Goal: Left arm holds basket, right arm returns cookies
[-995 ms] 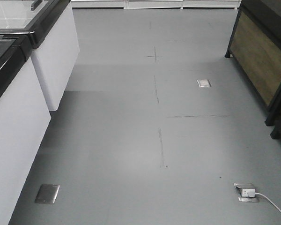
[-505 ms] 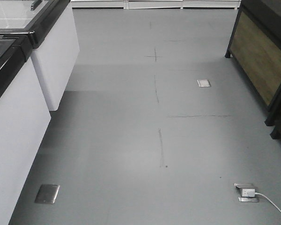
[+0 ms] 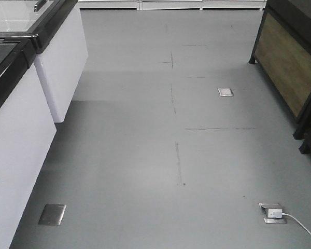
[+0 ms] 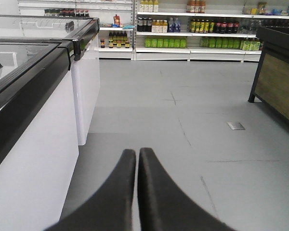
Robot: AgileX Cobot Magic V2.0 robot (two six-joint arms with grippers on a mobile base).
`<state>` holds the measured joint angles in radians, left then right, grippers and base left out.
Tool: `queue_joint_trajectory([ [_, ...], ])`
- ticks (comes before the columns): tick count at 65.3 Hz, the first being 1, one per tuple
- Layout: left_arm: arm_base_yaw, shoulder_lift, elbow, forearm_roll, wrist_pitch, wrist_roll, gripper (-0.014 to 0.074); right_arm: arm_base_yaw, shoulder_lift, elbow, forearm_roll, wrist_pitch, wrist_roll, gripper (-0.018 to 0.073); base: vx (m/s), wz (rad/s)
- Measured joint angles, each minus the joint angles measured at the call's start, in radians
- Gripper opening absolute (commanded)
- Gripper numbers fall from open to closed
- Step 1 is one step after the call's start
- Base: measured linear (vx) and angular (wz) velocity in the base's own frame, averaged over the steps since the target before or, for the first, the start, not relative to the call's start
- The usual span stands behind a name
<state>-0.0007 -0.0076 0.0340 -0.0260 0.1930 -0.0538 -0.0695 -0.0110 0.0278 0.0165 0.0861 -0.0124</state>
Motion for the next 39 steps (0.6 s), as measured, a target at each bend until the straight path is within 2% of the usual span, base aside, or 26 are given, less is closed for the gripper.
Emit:
queue_joint_trajectory([
  [20, 0.000, 0.000, 0.000, 0.000, -0.045, -0.007, -0.0006, 0.000, 0.000, 0.000, 0.000, 0.000, 0.000, -0.0006, 0.00, 0.00],
  [39, 0.000, 0.000, 0.000, 0.000, -0.216, -0.014, -0.0006, 0.000, 0.000, 0.000, 0.000, 0.000, 0.000, -0.0006, 0.00, 0.00],
])
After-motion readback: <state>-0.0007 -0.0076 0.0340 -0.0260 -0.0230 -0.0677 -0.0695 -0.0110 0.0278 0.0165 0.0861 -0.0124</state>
